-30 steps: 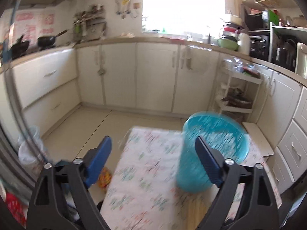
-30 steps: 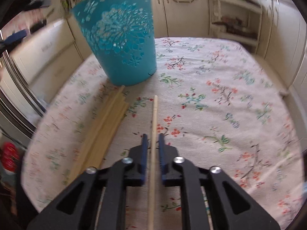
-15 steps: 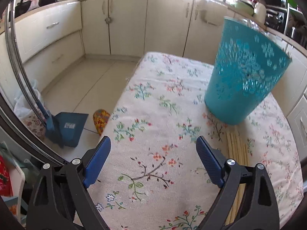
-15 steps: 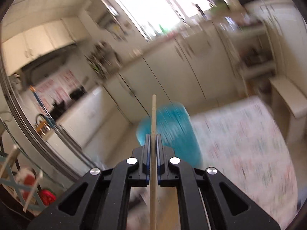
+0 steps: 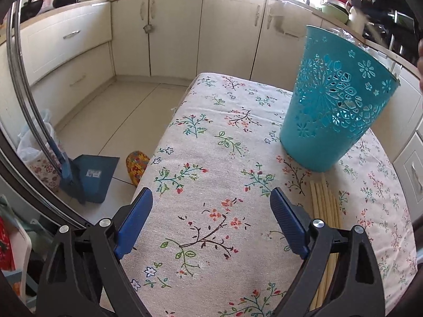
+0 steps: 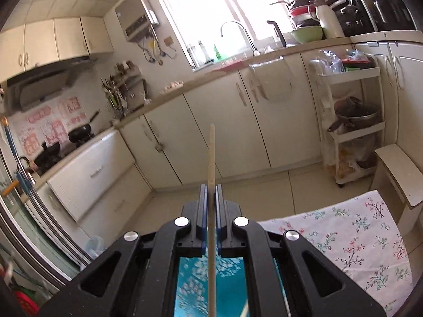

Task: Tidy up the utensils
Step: 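Lift the chopstick with the right tool and drop it into the basket, then reach the left tool to the chopstick bundle and grasp one chopstick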

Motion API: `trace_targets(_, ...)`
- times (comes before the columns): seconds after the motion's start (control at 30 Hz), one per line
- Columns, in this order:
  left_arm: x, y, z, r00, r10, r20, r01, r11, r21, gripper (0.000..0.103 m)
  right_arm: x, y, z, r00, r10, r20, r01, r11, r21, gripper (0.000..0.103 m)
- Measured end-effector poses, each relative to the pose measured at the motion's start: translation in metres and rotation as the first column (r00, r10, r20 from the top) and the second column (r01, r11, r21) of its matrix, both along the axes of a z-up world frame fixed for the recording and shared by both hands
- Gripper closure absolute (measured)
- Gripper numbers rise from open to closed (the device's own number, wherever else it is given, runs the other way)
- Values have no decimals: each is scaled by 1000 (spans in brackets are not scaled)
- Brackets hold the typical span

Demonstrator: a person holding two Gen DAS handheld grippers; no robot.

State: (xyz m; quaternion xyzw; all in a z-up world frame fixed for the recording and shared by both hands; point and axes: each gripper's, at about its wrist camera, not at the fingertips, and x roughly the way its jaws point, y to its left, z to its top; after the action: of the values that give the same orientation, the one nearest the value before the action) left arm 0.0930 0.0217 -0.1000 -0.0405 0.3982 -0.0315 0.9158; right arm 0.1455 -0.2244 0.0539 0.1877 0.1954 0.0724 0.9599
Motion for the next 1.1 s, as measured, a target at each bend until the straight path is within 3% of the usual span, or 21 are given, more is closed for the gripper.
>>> trace_targets(0.13, 1, 1, 0, 1000, 2, 0, -2, 1000, 0, 17, -5, 1, -4, 999, 15, -32, -15, 1000, -14, 97)
trace_targets(0.2, 1, 0, -1, 1000, 2, 0, -2, 1000, 4, 17, -10, 1, -3, 999, 31, -44, -32, 999, -25, 91)
trace_targets(0.4, 0, 1, -1, 1000, 11, 0, -11, 1000, 1, 17, -87, 3, 0, 998, 65, -27, -65, 998, -25, 84)
trace_targets(0.5, 1, 1, -1, 1000, 11, -2, -11, 1000, -1, 17, -123, 12, -40, 985, 55, -165, -65, 996, -57, 84)
trace_targets(0.57, 1, 1, -1, 1000, 11, -2, -11, 1000, 1, 17, -133, 17, -85, 952, 51, -302, -72, 996, -58, 86)
trace_targets(0.67, 0, 1, -1, 1000, 9, -3, -9, 1000, 6, 17, -129, 20, -127, 905, 45, -423, -61, 998, -24, 89)
trace_targets(0.93, 2, 3, -3, 1000, 16, -16, -16, 1000, -9, 17, -113, 38, -159, 870, 30, -492, -61, 997, -47, 89)
trace_targets(1.1, 1, 2, -3, 1000, 10, -14, -10, 1000, -8, 17, -116, 43, -160, 880, 15, -475, -88, 987, -131, 90)
